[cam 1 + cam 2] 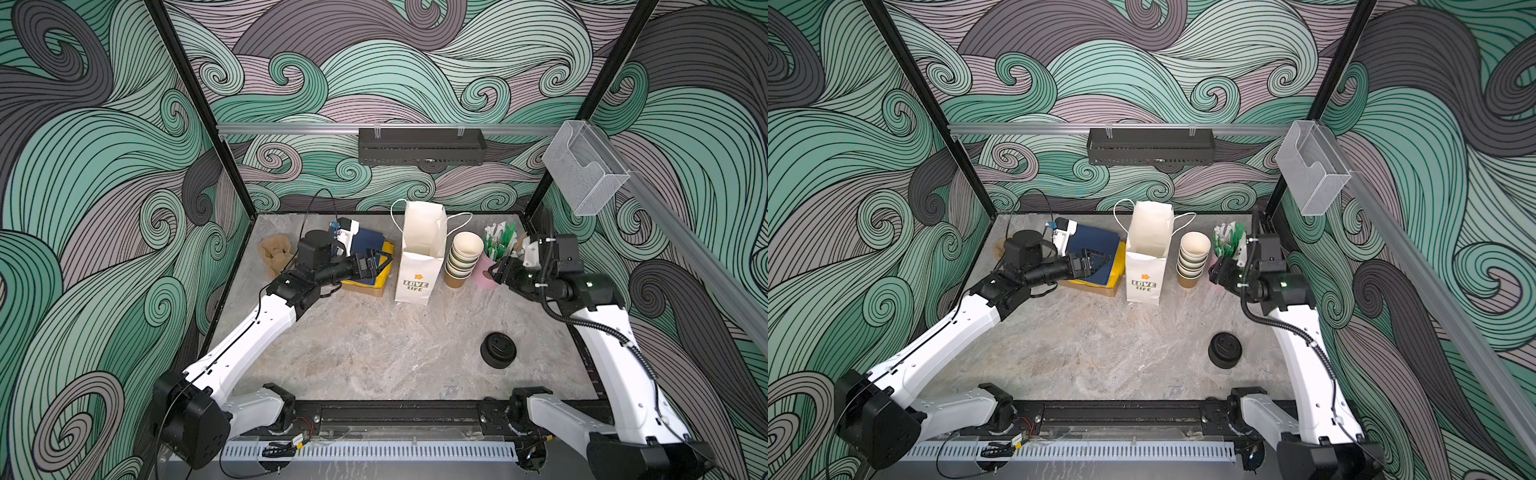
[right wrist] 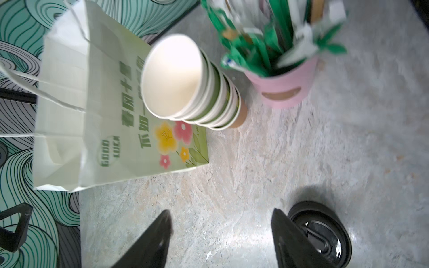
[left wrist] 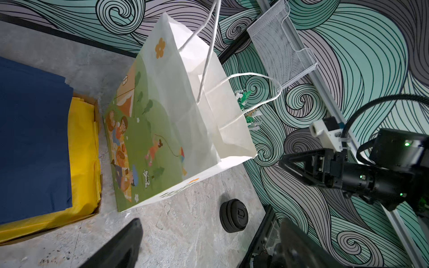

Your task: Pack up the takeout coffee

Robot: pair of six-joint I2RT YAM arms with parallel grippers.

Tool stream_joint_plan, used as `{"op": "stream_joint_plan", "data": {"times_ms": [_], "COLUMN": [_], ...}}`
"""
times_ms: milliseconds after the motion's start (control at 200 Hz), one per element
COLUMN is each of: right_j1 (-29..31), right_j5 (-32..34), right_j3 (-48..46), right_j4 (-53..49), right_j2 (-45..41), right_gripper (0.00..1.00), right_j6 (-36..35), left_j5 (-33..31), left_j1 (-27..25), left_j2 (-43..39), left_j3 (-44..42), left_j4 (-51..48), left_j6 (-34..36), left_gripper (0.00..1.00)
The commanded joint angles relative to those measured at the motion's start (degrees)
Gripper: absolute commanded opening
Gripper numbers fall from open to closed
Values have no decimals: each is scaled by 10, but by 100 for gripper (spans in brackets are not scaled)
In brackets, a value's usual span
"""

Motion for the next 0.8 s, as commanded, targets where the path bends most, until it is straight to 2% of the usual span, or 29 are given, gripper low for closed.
{"op": "stream_joint_plan", "data": {"times_ms": [0, 250, 405, 645, 795], "right_j1": [17, 32, 52, 62, 62], "right_j5": [51, 85, 105, 184, 190], "right_j3": [61, 163, 195, 226, 236], "right_j4": [-5, -6, -7, -18, -20], "right_j2": [49, 176, 233, 282, 303], "right_gripper": [60, 41, 35, 34, 32], "right_j6": [-26, -37, -48, -75, -80], "left_j5": [-10, -51, -74, -86, -90], "left_j1": [-6, -6, -7, -6, -6], "left_j2": [3, -6, -25, -34, -34], "left_j3": [11, -7, -38, -52, -57], "left_j4": [15, -1, 16, 16, 19], "left_j6": [-8, -3, -9, -6, -10], "left_gripper": [94, 94, 94, 94, 95]}}
